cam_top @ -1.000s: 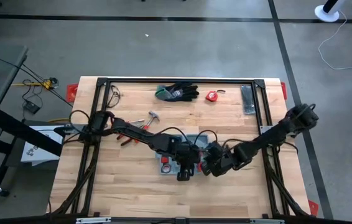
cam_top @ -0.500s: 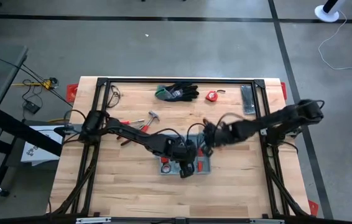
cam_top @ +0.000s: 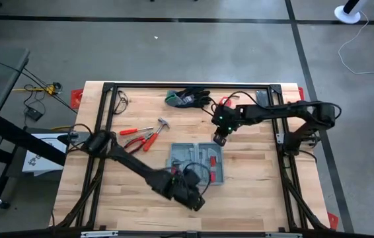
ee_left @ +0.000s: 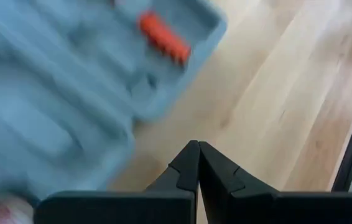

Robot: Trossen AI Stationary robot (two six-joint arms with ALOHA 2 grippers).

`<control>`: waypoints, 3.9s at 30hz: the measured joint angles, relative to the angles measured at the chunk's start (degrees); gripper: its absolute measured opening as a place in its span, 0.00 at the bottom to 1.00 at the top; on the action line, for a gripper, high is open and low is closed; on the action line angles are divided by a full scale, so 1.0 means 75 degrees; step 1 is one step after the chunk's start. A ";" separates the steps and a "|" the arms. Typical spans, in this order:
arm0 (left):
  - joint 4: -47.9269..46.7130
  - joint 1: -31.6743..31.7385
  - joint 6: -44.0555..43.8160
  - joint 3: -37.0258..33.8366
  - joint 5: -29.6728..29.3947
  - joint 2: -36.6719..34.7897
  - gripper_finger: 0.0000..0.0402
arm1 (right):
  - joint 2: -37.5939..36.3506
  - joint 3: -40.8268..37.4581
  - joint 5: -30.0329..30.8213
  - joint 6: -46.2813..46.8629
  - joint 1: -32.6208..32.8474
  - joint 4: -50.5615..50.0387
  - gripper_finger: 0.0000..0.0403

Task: Prefit tool cases
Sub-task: Put the screwdriver bit set into the gray tool case

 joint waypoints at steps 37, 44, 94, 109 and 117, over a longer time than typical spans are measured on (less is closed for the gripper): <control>-0.1317 0.1068 0.1217 0.0020 0.0838 0.0986 0.00 | -0.1783 -0.3151 -0.1300 0.3499 0.2362 0.1358 0.00; -0.1175 0.1714 0.2586 0.0002 0.1366 0.0972 0.00 | -0.2556 -0.3742 -0.0622 0.5132 0.3299 0.1577 0.00; -0.1346 0.1937 0.3645 -0.0204 0.0155 -0.1360 0.00 | -0.5263 -0.3911 0.4987 0.7445 0.5777 0.4706 0.00; 0.6051 0.1405 0.2630 -0.6057 0.2797 -0.4385 0.00 | -0.0318 -0.3415 0.4142 0.6432 0.4599 1.0282 0.00; 0.5995 0.0833 0.2374 -0.6827 0.2597 -0.5205 0.00 | 0.1965 -0.1805 0.3263 0.6266 0.4466 1.1146 0.00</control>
